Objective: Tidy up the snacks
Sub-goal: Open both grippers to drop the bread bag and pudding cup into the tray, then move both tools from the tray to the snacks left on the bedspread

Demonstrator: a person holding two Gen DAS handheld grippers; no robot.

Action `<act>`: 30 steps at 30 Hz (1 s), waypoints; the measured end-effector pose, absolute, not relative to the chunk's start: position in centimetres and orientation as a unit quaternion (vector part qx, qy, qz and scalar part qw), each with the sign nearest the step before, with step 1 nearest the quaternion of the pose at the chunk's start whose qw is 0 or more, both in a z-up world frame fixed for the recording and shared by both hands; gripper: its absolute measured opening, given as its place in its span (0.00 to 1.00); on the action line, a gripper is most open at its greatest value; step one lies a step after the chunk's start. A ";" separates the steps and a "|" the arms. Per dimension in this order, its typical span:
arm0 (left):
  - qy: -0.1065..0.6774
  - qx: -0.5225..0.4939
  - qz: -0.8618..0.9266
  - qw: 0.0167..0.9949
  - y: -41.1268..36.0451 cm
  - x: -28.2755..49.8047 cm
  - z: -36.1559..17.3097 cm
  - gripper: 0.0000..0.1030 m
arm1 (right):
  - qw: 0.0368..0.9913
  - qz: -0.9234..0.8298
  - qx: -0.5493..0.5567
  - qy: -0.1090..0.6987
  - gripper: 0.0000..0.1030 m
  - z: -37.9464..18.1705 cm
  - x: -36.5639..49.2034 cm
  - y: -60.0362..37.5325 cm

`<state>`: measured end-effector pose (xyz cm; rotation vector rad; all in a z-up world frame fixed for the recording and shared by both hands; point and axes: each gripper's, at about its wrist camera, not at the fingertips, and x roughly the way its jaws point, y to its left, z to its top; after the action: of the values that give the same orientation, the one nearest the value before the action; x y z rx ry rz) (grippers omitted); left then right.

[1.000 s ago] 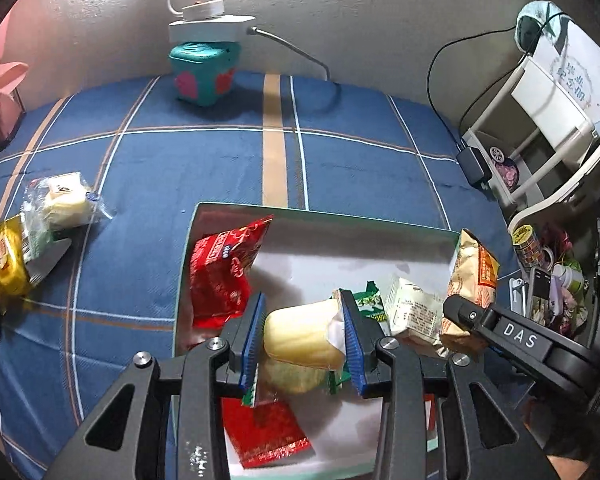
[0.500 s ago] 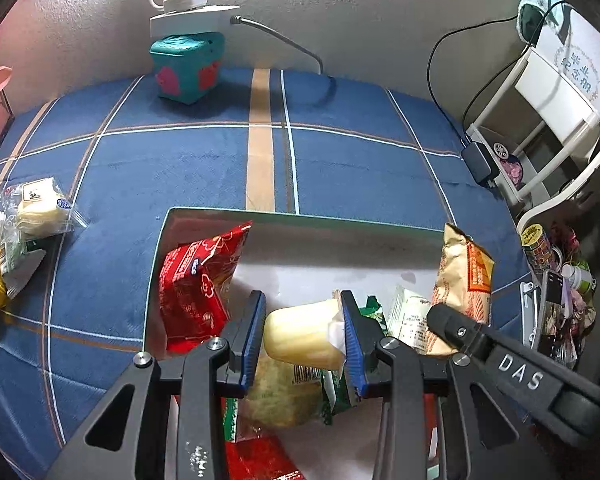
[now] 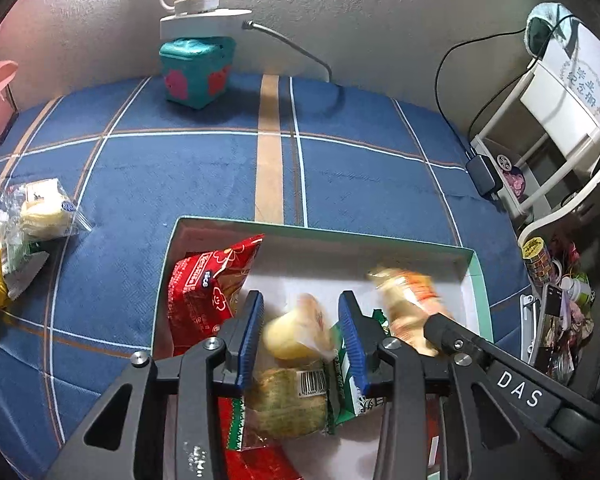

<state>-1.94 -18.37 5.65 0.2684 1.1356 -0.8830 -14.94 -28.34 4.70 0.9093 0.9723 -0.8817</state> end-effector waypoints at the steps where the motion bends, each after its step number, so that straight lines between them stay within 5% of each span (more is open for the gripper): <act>1: 0.516 0.124 -0.402 0.747 -18.3 -1.9 5.8 0.44 | 0.698 -0.397 0.406 0.436 0.61 4.8 -14.9 -28.3; 11: 0.507 0.132 -0.386 0.759 -17.7 -1.3 7.5 0.66 | 0.693 -0.412 0.383 0.450 0.76 5.6 -14.8 -28.1; 19: 0.502 0.166 -0.333 0.781 -16.2 0.3 8.2 0.80 | 0.702 -0.414 0.364 0.451 0.99 6.6 -14.4 -27.8; 30: 0.524 0.161 -0.279 0.789 -14.7 2.7 6.5 0.92 | 0.702 -0.409 0.358 0.460 1.00 6.0 -13.5 -27.4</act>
<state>2.67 -14.69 6.52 0.3458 1.1275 -0.5998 -13.54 -27.41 5.97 0.7958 1.0231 -0.9103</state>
